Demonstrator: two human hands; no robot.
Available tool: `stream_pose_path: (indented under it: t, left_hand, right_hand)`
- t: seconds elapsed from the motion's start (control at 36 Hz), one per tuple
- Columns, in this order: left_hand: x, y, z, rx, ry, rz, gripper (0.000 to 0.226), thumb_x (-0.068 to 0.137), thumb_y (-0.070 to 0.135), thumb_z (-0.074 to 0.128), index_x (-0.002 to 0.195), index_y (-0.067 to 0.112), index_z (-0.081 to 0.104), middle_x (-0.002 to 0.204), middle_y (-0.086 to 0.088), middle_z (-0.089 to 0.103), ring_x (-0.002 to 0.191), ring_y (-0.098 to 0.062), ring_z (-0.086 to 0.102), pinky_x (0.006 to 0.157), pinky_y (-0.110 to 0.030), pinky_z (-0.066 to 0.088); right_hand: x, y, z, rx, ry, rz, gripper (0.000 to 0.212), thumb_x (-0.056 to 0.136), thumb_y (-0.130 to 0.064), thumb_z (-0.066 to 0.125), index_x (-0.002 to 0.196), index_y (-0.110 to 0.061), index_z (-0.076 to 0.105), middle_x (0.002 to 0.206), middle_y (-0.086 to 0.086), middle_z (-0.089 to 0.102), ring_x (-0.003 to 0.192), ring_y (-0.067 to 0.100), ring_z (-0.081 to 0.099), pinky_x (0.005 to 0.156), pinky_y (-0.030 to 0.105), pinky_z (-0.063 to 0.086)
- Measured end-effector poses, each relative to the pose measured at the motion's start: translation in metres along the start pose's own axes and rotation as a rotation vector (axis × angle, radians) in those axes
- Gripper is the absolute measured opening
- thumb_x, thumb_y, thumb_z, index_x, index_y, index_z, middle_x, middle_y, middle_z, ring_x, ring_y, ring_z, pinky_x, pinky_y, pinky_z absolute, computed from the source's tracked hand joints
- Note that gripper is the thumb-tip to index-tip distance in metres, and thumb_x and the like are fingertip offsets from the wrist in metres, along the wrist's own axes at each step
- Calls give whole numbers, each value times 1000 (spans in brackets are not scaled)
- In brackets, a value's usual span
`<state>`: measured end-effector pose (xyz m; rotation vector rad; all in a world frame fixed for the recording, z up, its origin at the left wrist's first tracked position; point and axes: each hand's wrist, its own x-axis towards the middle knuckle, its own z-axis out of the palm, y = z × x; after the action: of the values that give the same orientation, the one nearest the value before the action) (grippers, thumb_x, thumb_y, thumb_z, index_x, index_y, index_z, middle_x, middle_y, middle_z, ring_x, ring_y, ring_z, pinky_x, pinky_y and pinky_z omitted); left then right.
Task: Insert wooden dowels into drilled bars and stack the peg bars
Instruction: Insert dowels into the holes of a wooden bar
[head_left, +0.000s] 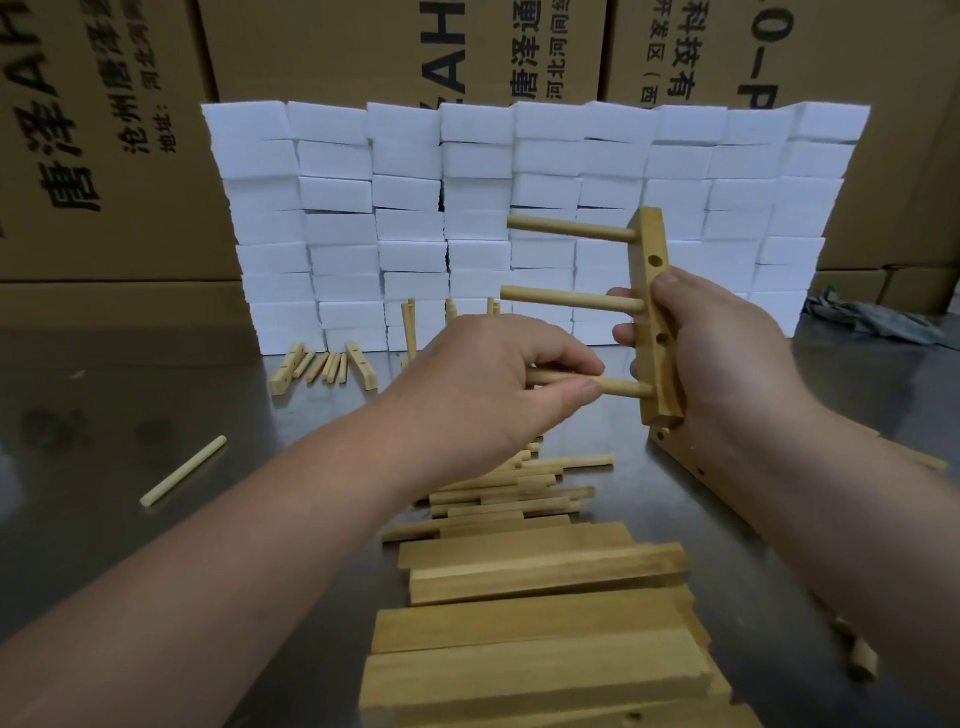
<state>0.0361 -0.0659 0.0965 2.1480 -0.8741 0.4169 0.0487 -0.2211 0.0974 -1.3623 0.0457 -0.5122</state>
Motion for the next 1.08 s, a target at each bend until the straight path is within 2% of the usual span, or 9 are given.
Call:
stream_pose_path:
  t: [0.08, 0.19, 0.47, 0.53, 0.61, 0.83, 0.94, 1.0, 1.08]
  left_hand:
    - [-1, 2, 1, -4, -5, -9, 20, 80, 33, 66, 71, 49, 59, 81, 27, 61, 72, 4, 58, 65, -18, 49]
    - [-1, 3, 2, -6, -7, -15, 20, 80, 30, 67, 72, 45, 57, 83, 30, 58, 71, 3, 56, 60, -14, 46]
    - [-3, -2, 6, -64, 40, -64, 12, 80, 34, 67, 68, 36, 64, 61, 22, 59, 57, 5, 53, 48, -7, 39]
    - [-3, -3, 7, -91, 52, -90, 16, 79, 36, 65, 63, 37, 64, 59, 18, 60, 56, 4, 53, 47, -8, 39]
    - [-3, -3, 7, -64, 46, -111, 31, 82, 42, 57, 53, 32, 61, 49, 18, 56, 47, 4, 49, 46, -7, 37]
    - [2, -3, 1, 24, 48, -100, 34, 83, 44, 56, 51, 30, 59, 40, 17, 48, 39, 2, 44, 41, -11, 32]
    - [2, -2, 1, -41, 138, -91, 33, 79, 53, 48, 69, 27, 65, 61, 16, 60, 51, -3, 51, 51, -20, 42]
    - [3, -1, -1, -102, 234, -80, 42, 85, 53, 43, 78, 18, 65, 75, 3, 63, 61, -15, 56, 59, -27, 45]
    - [5, -2, -7, -183, 433, -103, 51, 90, 51, 38, 76, 7, 59, 64, 5, 59, 57, -12, 51, 59, -25, 42]
  right_hand:
    - [-1, -2, -1, -1, -6, -6, 18, 96, -24, 44, 95, -28, 62, 82, -12, 73, 65, 6, 62, 59, 30, 44]
    - [-3, -3, 0, 1, -20, -11, 20, 96, -23, 44, 89, -28, 62, 83, -12, 73, 66, 7, 62, 60, 31, 44]
    - [-8, -1, 2, 53, -64, -9, 21, 97, -22, 41, 97, -26, 62, 86, -8, 73, 62, 7, 59, 54, 24, 43]
    - [-9, 1, 3, 41, -58, -7, 23, 97, -24, 42, 97, -23, 65, 78, -6, 72, 59, 9, 56, 53, 24, 43]
    - [-10, 2, 3, 23, -65, 16, 32, 96, -29, 44, 81, -17, 70, 61, -3, 67, 58, 14, 51, 57, 28, 41]
    - [-11, 3, 7, -85, -14, 24, 32, 90, -31, 46, 69, -14, 62, 56, -3, 61, 63, 17, 49, 63, 33, 40]
    - [-9, 8, 8, -58, 27, 70, 25, 89, -34, 49, 66, -26, 45, 57, -3, 33, 63, 19, 31, 61, 34, 29]
    - [-7, 8, 7, -39, 55, 107, 26, 89, -35, 50, 64, -27, 45, 59, -3, 34, 66, 20, 33, 61, 33, 31]
    - [-1, 6, 5, 9, 117, 158, 29, 89, -36, 52, 63, -23, 49, 64, -1, 41, 66, 21, 39, 60, 30, 35]
